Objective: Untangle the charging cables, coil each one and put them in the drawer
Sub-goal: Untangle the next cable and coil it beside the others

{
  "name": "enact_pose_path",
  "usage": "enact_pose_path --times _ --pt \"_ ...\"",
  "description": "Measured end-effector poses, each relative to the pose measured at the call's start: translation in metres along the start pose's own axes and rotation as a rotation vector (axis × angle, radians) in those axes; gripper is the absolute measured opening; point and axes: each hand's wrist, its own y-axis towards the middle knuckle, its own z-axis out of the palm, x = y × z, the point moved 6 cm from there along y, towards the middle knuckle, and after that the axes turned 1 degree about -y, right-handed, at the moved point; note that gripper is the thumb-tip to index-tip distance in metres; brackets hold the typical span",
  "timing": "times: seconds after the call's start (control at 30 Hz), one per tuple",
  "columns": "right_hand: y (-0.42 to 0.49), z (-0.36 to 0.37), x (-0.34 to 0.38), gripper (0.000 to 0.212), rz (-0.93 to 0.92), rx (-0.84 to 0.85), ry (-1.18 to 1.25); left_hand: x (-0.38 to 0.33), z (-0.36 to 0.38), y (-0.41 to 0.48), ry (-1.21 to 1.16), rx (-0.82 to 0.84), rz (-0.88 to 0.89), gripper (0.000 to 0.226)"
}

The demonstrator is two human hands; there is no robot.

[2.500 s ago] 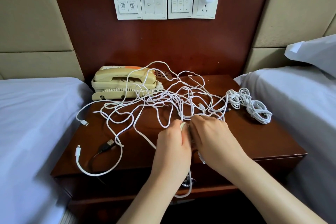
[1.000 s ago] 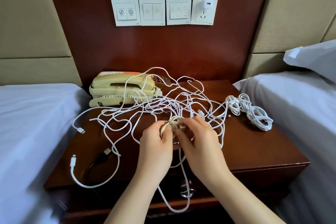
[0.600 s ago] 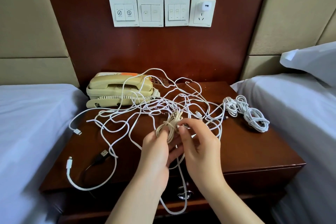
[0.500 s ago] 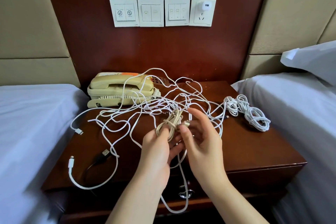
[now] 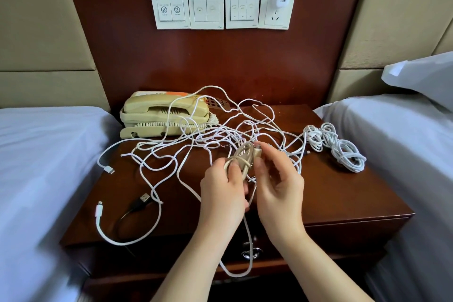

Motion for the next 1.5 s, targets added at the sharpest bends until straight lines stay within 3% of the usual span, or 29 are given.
enact_pose_path --times 0.1,0.17,0.43,0.63,0.83,1.1,1.3,1.5 --pt "-0.001 0.003 -0.007 0.026 0.09 -0.021 0.031 0.0 0.004 0.001 0.032 0.018 0.0 0.028" --pt "0.001 0.005 -0.002 0.031 -0.008 0.01 -0.047 0.002 0.004 0.001 -0.028 0.037 -0.051 0.03" --pt "0.004 0.015 0.001 0.047 -0.174 0.399 -0.326 0.005 -0.011 0.007 0.215 0.075 0.026 0.026" --pt "0.003 0.013 0.003 0.041 -0.205 0.542 -0.535 0.005 -0.007 0.005 0.398 0.088 0.111 0.028" --pt "0.0 0.014 0.003 0.039 -0.099 0.616 -0.71 0.007 0.002 0.001 0.571 0.112 0.169 0.027" --pt "-0.003 0.008 -0.001 0.036 -0.073 0.693 -0.761 0.001 0.014 -0.009 0.809 0.179 0.272 0.017" --pt "-0.007 0.009 0.005 0.03 -0.122 0.682 -0.655 0.01 0.007 -0.001 0.617 0.294 0.167 0.027" --pt "0.002 0.017 0.002 0.027 -0.192 0.516 -0.667 0.02 0.004 0.007 0.129 0.354 -0.059 0.033"
